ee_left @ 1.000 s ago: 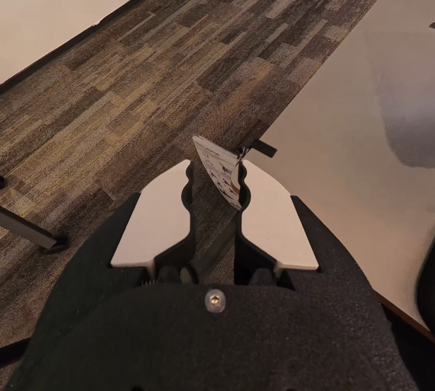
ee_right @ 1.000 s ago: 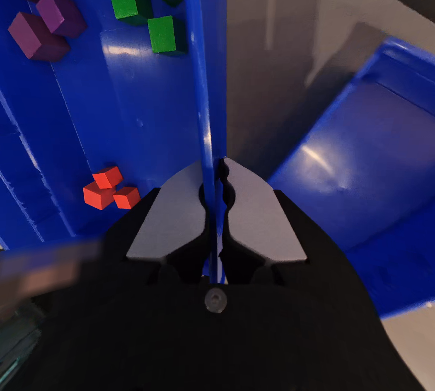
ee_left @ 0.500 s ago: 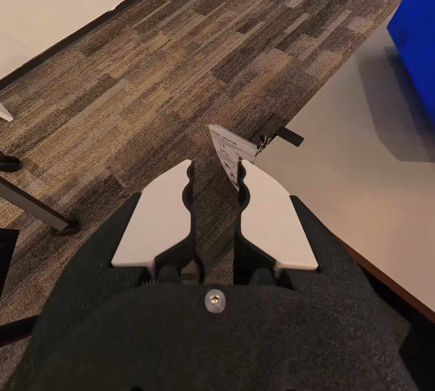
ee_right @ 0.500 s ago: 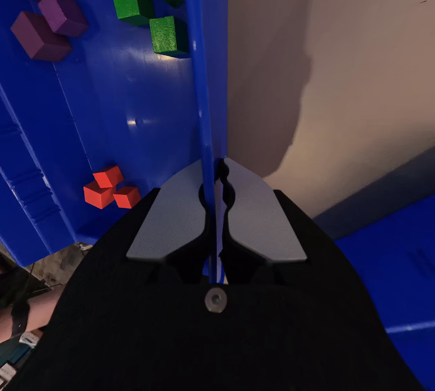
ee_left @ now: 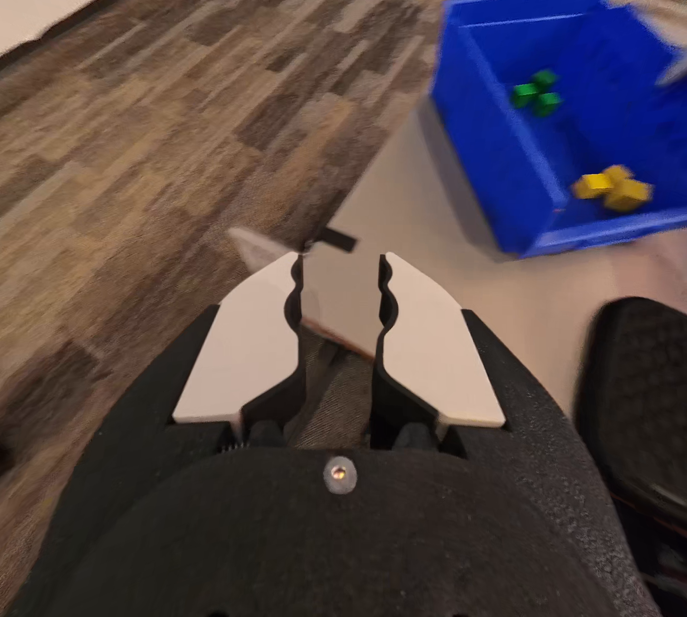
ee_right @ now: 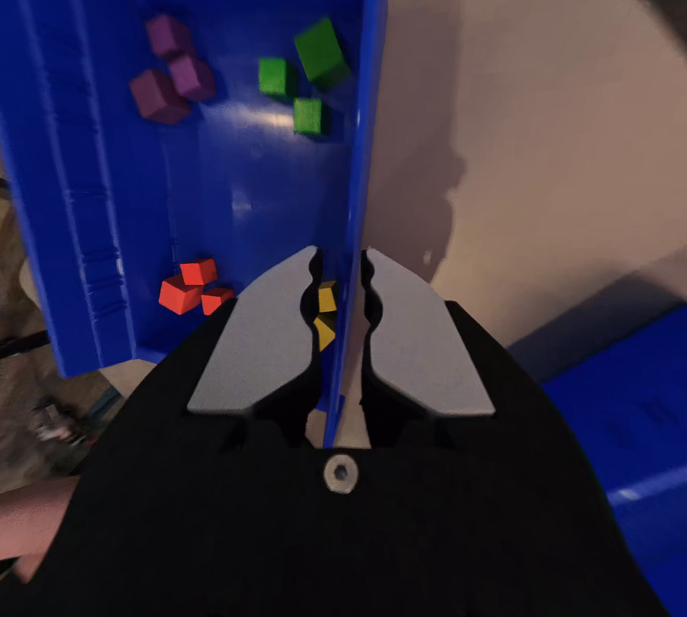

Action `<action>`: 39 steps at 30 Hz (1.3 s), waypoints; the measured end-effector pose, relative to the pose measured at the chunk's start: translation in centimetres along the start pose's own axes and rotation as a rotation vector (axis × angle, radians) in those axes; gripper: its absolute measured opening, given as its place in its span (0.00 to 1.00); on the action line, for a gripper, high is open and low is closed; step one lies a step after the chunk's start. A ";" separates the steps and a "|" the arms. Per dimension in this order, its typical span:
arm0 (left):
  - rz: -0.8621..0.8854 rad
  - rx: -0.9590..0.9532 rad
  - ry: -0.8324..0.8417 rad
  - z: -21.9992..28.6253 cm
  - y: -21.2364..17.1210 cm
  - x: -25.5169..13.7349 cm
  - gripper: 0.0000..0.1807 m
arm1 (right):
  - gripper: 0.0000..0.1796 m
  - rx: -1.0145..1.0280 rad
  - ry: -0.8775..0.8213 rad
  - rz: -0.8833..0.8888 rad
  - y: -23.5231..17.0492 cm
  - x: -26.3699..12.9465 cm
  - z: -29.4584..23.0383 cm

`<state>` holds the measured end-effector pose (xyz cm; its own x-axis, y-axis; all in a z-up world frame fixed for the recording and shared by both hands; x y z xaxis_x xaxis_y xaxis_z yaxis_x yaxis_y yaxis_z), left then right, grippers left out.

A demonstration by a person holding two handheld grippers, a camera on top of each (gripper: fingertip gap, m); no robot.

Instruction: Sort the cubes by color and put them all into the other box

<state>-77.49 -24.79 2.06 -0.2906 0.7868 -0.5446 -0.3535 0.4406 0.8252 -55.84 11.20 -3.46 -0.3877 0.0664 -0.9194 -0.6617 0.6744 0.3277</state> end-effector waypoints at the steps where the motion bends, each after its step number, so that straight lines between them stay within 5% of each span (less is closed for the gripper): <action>1: -0.010 0.001 -0.078 1.9 0.3 0.8 0.22 | 0.12 -0.039 -0.031 0.065 0.6 -2.1 0.2; 5: -0.076 0.036 -0.239 8.5 1.8 5.0 0.22 | 0.28 -0.136 -0.229 0.201 -1.5 -11.0 3.0; 11: -0.284 0.096 -0.197 14.0 2.5 12.4 0.27 | 0.38 0.094 -0.465 0.190 -14.2 -18.2 12.9; 15: -0.460 0.183 -0.104 15.1 0.9 15.6 0.27 | 0.43 0.273 -0.506 0.120 -22.5 -17.0 17.6; 20: -0.579 0.250 -0.011 15.0 0.3 17.2 0.23 | 0.44 0.374 -0.410 0.042 -27.7 -12.8 18.8; 33: -0.742 0.409 0.082 11.5 1.4 20.2 0.11 | 0.31 0.422 -0.363 -0.098 -31.3 -9.7 21.3; 39: -0.775 0.540 0.028 10.4 2.7 21.6 0.10 | 0.08 0.404 -0.244 -0.040 -30.2 -9.1 20.7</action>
<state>-75.43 -2.09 -5.97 -0.1710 0.1831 -0.9681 0.0008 0.9826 0.1857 -19.03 5.44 -9.48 -0.1728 0.1725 -0.9697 -0.3513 0.9090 0.2242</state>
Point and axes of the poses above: each gripper's, where its closed fingertips meet, x out along the fingers, y out of its top, z = x × y across the jaws, the point moved 2 cm from there along -x, back along the fingers, and after that the axes turned 8 degrees about -x, right-handed, at the moved point
